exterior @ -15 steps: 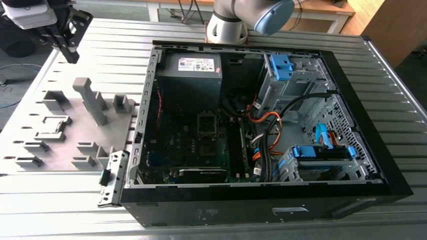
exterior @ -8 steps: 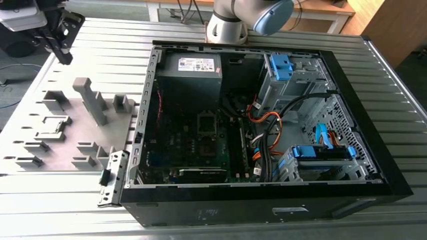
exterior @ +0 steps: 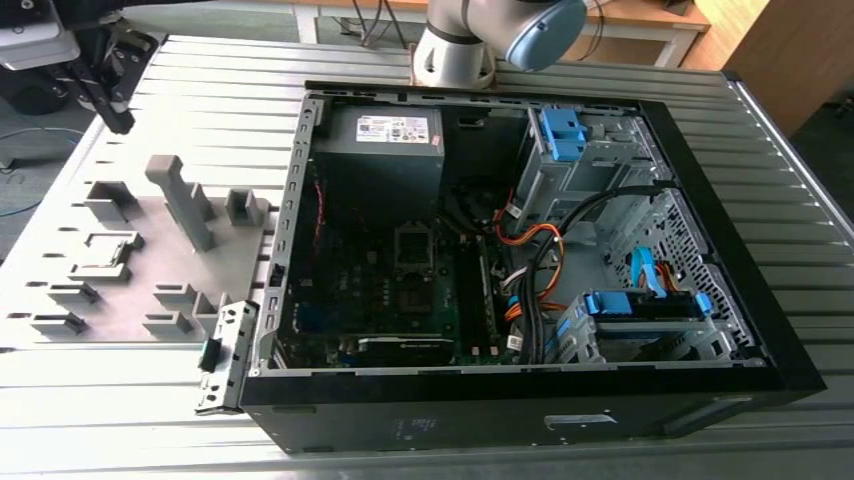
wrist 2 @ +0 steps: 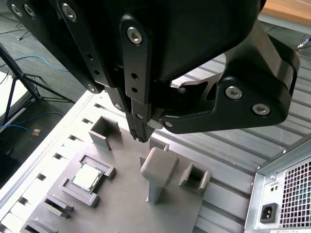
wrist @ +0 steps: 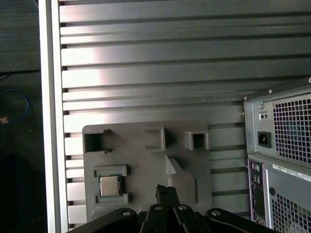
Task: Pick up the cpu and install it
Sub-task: 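Reach for the cpu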
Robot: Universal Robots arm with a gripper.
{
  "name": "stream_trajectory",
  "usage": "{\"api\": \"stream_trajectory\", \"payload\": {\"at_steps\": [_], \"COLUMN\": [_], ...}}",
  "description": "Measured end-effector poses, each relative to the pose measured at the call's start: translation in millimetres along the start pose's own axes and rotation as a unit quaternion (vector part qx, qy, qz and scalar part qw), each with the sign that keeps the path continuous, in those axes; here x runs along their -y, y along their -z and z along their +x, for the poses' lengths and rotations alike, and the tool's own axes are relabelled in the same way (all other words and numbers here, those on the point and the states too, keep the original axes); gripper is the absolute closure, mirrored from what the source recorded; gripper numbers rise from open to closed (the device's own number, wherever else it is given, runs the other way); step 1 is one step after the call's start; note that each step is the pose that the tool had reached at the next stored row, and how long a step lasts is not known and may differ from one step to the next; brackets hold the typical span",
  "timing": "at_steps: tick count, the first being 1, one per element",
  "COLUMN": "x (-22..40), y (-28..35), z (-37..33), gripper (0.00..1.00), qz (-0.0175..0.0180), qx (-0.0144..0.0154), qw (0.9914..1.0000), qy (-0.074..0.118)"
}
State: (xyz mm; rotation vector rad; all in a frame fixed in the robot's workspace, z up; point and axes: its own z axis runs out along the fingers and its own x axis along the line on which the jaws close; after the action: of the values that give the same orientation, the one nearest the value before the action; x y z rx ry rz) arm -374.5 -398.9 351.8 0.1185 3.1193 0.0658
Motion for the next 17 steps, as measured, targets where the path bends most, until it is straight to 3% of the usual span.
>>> {"api": "stream_trajectory", "payload": {"at_steps": [6,13,17], "x": [0.9,2.8,2.9], "y": [-5.0,-10.6,-11.1], "z": [7.0,10.3,10.4], "gripper": [0.89,0.89,0.89], "qz": [0.0012,0.0020,0.0022], "qx": [-0.0044,-0.0105,-0.0111], "qw": [0.99999,0.99994,0.99994], "qy": [0.000,0.000,0.000]}}
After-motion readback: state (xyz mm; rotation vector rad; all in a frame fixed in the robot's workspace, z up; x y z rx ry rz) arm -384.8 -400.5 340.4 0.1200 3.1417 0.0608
